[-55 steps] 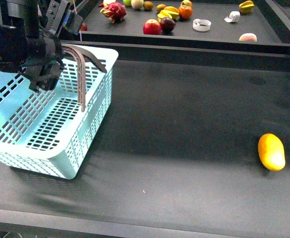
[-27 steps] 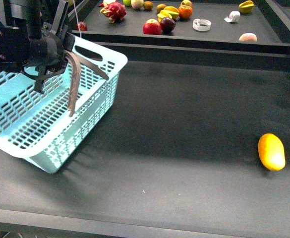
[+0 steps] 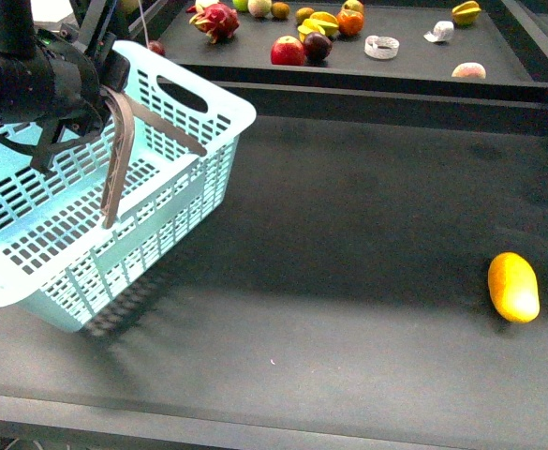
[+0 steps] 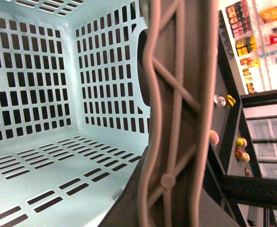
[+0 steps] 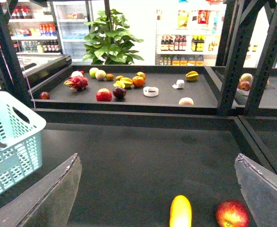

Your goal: Pick mango with right arm and hold basket with left

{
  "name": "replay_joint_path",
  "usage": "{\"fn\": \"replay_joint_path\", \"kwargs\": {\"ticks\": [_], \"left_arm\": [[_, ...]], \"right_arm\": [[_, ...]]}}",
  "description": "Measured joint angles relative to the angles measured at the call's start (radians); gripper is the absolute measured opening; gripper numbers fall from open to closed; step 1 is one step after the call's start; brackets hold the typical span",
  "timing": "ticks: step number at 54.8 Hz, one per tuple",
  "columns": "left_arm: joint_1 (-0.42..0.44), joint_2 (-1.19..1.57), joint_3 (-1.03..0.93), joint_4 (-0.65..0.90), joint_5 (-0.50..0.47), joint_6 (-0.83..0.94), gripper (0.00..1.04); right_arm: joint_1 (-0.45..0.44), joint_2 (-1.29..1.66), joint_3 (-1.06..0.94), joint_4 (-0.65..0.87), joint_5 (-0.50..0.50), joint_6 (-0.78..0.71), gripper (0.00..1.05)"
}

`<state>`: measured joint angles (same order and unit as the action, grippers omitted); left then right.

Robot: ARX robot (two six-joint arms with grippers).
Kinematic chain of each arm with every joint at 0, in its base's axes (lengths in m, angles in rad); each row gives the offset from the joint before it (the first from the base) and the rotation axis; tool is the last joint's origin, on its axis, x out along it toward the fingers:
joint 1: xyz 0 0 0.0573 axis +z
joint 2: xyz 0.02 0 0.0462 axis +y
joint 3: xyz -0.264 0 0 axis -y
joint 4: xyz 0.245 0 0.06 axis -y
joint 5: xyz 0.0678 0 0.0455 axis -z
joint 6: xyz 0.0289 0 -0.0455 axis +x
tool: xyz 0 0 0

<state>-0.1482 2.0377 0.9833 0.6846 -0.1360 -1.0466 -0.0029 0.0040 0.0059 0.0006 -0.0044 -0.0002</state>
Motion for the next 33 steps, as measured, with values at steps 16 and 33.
{"fn": "replay_joint_path", "kwargs": {"ticks": [16, 33], "left_arm": [[-0.072, -0.198, -0.198, 0.091, 0.025, 0.234, 0.05], [-0.201, -0.348, -0.368, 0.193, 0.068, 0.474, 0.05]], "right_arm": [[0.0, 0.0, 0.0, 0.0, 0.0, 0.0, 0.96], [0.0, 0.0, 0.0, 0.0, 0.0, 0.0, 0.96]]}}
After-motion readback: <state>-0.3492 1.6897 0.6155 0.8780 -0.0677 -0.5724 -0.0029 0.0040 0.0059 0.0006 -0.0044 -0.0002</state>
